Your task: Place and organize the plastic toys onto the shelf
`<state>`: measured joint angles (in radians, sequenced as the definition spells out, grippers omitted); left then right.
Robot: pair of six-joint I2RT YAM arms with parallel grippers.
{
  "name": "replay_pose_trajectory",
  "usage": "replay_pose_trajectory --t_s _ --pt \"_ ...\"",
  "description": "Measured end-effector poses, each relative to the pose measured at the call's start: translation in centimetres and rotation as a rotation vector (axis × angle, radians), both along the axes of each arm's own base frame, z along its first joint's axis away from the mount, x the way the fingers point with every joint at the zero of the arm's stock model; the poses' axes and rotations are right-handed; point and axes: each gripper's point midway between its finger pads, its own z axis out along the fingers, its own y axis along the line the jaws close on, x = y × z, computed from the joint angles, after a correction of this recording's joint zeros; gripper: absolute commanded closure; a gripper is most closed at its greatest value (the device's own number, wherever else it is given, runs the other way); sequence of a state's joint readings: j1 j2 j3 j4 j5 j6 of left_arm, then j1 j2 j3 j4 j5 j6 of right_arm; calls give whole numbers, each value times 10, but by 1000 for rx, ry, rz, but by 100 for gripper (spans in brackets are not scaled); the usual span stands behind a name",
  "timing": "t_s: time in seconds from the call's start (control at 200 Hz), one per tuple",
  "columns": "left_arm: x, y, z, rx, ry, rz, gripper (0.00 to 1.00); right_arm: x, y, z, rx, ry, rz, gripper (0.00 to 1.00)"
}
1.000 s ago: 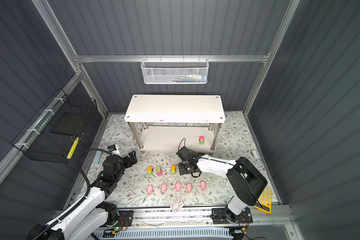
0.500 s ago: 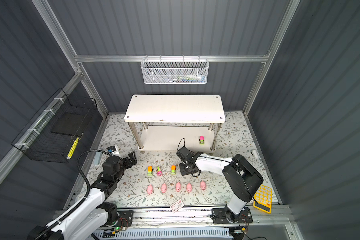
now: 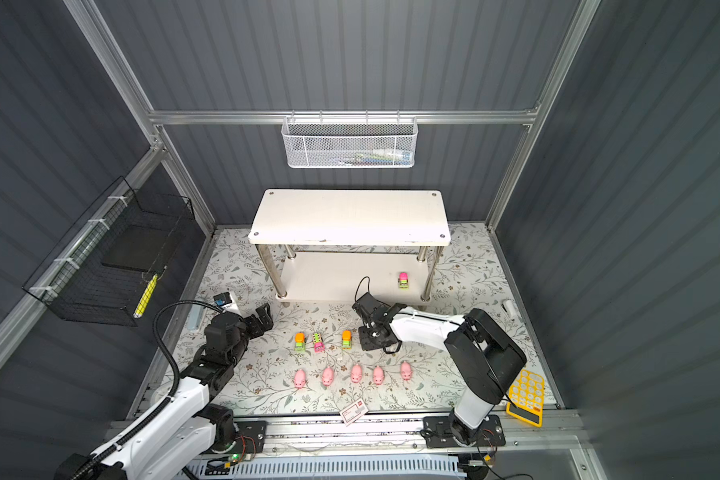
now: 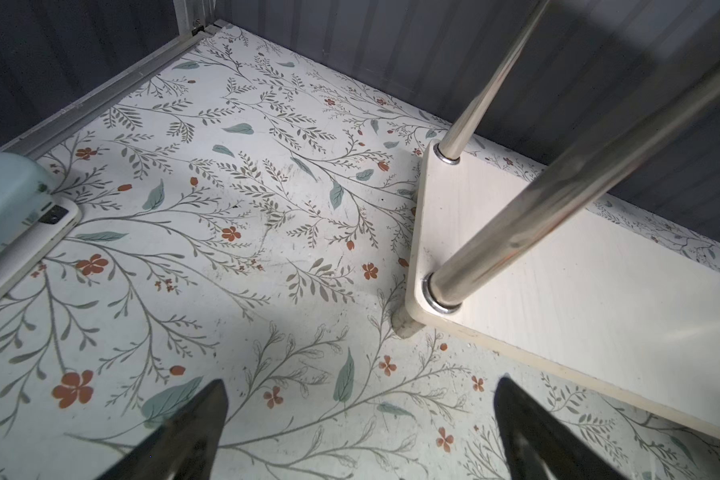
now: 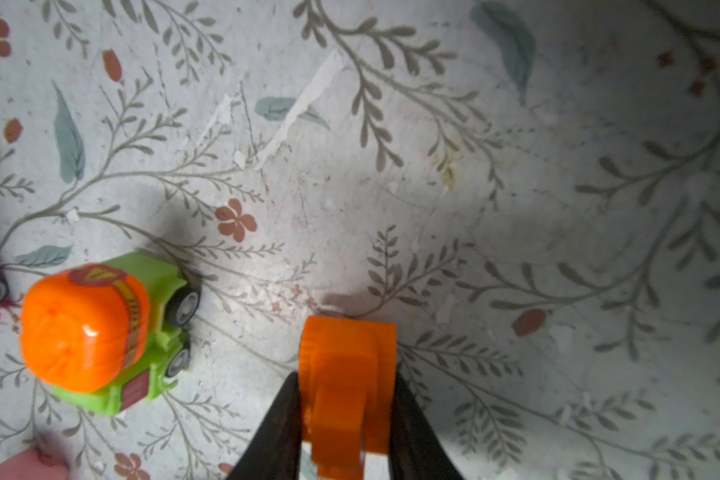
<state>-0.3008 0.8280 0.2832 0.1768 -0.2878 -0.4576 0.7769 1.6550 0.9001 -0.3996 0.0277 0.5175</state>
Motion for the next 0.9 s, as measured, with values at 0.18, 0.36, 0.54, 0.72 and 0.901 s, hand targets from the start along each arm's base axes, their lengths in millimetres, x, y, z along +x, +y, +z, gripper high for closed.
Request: replay_pose_trajectory --t_s 0.18,0.36,0.54,0.72,0.901 --pt "0 0 0 1 1 0 0 0 -2 13 15 -20 -8 71" --pt "0 0 -3 4 11 0 0 0 -7 41 34 -67 -25 70" --pt "1 0 -7 7 22 0 0 24 -2 90 74 -189 -64 69" --pt "1 0 -9 9 28 -1 0 56 -6 113 94 -292 -138 68" --pt "1 0 -8 8 27 -1 0 86 -20 103 72 -329 -213 68"
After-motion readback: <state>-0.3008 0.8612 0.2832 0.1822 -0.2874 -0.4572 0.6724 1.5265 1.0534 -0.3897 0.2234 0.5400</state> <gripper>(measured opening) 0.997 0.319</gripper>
